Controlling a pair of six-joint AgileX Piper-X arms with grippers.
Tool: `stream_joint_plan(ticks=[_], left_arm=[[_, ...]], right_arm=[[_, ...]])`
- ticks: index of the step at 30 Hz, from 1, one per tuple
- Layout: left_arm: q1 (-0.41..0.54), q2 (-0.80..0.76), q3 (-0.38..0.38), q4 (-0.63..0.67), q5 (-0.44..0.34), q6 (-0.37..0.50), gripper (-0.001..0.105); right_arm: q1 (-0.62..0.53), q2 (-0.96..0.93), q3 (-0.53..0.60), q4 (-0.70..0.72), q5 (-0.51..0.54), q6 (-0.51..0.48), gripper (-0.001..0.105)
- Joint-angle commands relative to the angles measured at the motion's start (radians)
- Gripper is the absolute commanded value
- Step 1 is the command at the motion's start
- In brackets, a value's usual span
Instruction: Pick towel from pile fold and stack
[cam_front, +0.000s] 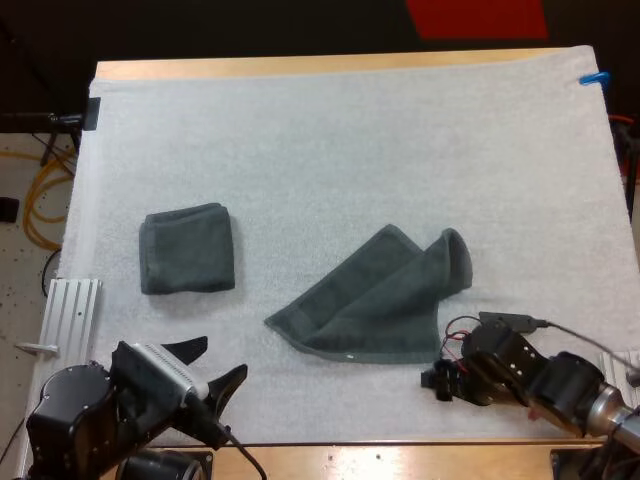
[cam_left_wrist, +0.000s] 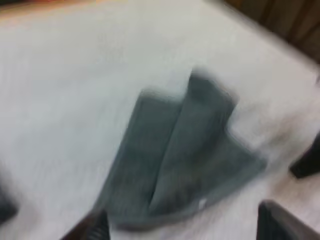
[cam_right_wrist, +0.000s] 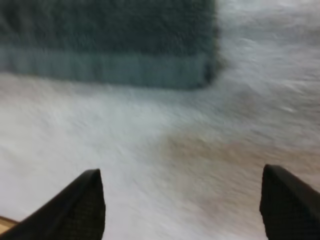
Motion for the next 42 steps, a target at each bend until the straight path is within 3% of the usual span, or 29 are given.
stream_joint_plan(ticks=[1,9,14,21,24,29,34,42], left_arm=[[-0.003,0.001,-0.001,0.028,-0.025,-0.010,0.060],[-0.003,0.001,-0.001,0.060,-0.054,-0.010,0.060],[-0.003,0.001,-0.001,0.060,-0.054,-0.010,0.060],[-0.003,0.001,-0.001,0.060,-0.054,-0.010,0.060],[-0.003,0.001,-0.001,0.060,-0.054,-0.010,0.060],[-0.003,0.001,-0.001,0.060,-0.054,-0.010,0.060],[-0.003,0.010,-0.001,0.066,-0.039,-0.010,0.060],[-0.003,0.214,-0.001,0.092,0.046,-0.008,0.060]], right_arm=[[-0.011,-0.001,0.014,-0.069,-0.010,0.053,0.064],[-0.129,0.041,0.090,-0.219,-0.036,0.147,0.064],[-0.218,0.160,0.090,-0.361,-0.169,0.156,0.060],[-0.235,0.303,0.088,-0.484,-0.287,0.167,0.059],[-0.235,0.334,0.088,-0.532,-0.322,0.167,0.046],[-0.235,0.339,0.088,-0.500,-0.314,0.115,0.002],[-0.235,0.285,0.088,-0.413,-0.300,0.012,0.000],[-0.235,0.037,0.088,-0.082,-0.178,-0.107,0.000]])
